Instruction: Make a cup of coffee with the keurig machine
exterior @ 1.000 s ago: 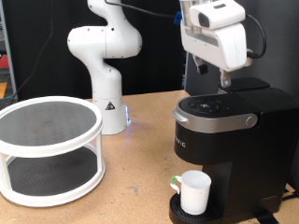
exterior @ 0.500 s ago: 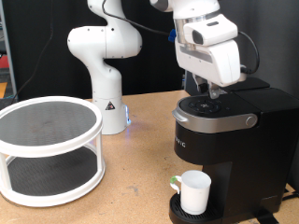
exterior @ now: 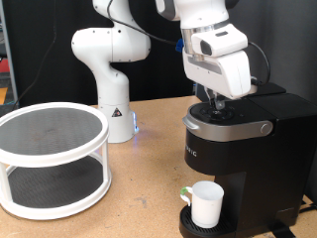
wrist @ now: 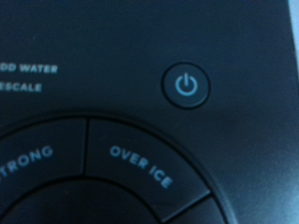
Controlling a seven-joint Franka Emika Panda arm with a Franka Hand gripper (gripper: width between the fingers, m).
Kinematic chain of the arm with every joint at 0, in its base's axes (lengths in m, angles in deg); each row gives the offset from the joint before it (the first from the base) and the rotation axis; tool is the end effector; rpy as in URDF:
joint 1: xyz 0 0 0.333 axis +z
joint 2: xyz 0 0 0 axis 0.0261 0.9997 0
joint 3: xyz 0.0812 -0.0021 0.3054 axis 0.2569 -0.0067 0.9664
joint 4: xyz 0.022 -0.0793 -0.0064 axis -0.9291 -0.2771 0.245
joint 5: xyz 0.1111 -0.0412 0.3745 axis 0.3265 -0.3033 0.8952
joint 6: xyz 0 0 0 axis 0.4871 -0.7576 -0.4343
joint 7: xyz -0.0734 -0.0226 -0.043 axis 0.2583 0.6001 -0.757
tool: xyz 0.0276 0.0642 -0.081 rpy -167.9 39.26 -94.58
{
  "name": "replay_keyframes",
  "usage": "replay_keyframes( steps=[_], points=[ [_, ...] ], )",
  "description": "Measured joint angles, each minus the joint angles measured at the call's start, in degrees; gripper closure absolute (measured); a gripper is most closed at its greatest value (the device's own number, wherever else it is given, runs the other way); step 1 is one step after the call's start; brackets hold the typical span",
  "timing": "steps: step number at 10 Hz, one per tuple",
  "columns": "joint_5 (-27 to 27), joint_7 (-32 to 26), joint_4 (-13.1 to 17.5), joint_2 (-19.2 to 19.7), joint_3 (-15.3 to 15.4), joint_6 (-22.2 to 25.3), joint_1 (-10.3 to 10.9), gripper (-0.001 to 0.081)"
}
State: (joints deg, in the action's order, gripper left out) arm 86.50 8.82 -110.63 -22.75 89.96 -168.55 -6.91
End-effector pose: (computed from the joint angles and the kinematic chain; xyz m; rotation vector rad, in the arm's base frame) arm 0.5070 0.0920 0.4365 -2.7425 -1.1784 -0.3059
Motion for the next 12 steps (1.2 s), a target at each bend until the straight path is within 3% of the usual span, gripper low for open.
replay_keyframes(
  steps=[8,12],
  points=[
    [-0.64,-0.31,-1.83,0.02,0.15,-2.61,0.00,0.0804],
    [-3.71,4.69,0.17,1.30,0.33,0.58,0.00,0.0804]
  ],
)
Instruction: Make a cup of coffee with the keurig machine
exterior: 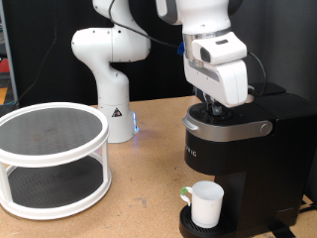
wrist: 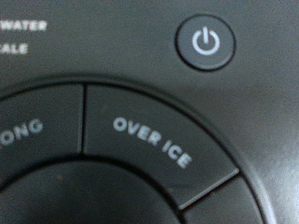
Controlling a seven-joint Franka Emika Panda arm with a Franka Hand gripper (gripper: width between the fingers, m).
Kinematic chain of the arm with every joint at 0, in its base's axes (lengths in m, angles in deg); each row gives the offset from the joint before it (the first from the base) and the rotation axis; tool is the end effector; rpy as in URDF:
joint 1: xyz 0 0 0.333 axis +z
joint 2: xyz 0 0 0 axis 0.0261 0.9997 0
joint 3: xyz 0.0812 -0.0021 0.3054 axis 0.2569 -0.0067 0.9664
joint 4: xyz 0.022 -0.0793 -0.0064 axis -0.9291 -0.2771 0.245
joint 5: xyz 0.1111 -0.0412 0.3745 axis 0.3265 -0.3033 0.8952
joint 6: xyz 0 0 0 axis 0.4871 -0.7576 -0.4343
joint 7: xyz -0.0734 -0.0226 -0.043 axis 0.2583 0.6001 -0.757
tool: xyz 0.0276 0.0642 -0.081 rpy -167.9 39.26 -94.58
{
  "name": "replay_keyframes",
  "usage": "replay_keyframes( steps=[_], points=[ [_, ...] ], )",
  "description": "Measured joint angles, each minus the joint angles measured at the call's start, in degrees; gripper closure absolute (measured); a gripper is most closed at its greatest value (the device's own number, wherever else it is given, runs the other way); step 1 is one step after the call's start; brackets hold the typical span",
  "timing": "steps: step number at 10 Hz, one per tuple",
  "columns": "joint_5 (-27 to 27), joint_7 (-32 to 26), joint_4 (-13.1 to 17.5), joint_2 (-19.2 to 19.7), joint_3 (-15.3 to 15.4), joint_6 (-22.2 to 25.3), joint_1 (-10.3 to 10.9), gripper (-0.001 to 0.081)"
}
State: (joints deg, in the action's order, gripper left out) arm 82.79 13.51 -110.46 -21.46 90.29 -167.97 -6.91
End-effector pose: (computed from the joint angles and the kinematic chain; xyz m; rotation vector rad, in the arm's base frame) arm 0.5084 0.0933 0.4255 -2.7970 -1.1374 -0.2360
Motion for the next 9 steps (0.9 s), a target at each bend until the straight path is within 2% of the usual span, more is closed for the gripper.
replay_keyframes(
  steps=[3,5,7,9],
  points=[
    [-2.60,4.19,5.43,3.60,-0.08,7.83,-0.09,0.0804],
    [-2.95,4.58,7.54,5.07,-0.21,10.84,-0.10,0.0804],
    [-3.07,4.58,7.98,5.41,-0.24,11.35,-0.10,0.0804],
    [-1.76,3.06,6.97,4.91,-0.26,8.69,-0.10,0.0804]
  ],
)
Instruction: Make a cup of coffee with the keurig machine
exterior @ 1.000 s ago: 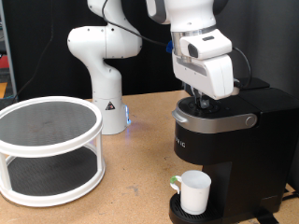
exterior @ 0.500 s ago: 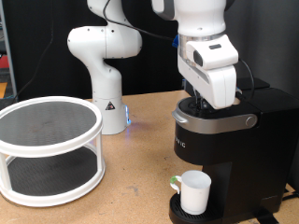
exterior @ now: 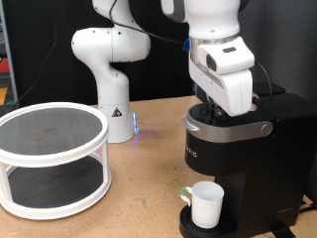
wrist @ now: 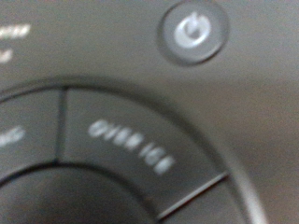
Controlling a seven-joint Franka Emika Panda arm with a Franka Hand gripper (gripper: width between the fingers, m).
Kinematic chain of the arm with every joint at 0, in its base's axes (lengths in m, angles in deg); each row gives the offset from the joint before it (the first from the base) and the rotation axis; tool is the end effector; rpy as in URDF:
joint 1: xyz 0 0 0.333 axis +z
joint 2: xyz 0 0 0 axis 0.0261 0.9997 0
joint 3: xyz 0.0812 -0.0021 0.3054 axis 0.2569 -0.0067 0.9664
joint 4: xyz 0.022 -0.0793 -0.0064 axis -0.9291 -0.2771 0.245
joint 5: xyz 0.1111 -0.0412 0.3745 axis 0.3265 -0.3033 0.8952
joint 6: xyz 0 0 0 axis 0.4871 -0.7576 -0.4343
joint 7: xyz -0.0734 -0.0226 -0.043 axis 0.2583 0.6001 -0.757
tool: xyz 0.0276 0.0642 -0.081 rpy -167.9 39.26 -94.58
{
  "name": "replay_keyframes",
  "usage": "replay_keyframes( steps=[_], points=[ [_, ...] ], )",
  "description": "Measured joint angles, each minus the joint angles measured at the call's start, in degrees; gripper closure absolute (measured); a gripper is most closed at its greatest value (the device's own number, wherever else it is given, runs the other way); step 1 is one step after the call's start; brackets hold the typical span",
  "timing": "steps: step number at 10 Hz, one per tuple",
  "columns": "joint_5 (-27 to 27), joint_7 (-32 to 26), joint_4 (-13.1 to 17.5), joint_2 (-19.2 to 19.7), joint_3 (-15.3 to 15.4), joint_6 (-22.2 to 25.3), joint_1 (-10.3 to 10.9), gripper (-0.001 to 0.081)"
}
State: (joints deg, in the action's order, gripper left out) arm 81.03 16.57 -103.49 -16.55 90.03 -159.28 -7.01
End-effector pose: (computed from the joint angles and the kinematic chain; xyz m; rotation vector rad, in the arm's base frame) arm 0.5284 0.0948 0.4253 -2.7777 -1.0881 -0.0705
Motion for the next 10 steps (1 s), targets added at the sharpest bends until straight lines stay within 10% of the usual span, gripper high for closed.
replay_keyframes(
  steps=[5,10],
  points=[
    [10.17,-9.16,-6.45,-4.57,-0.89,-7.02,0.00,0.0804],
    [14.80,-9.19,-6.02,-7.44,-1.95,-5.13,-0.01,0.0804]
  ],
)
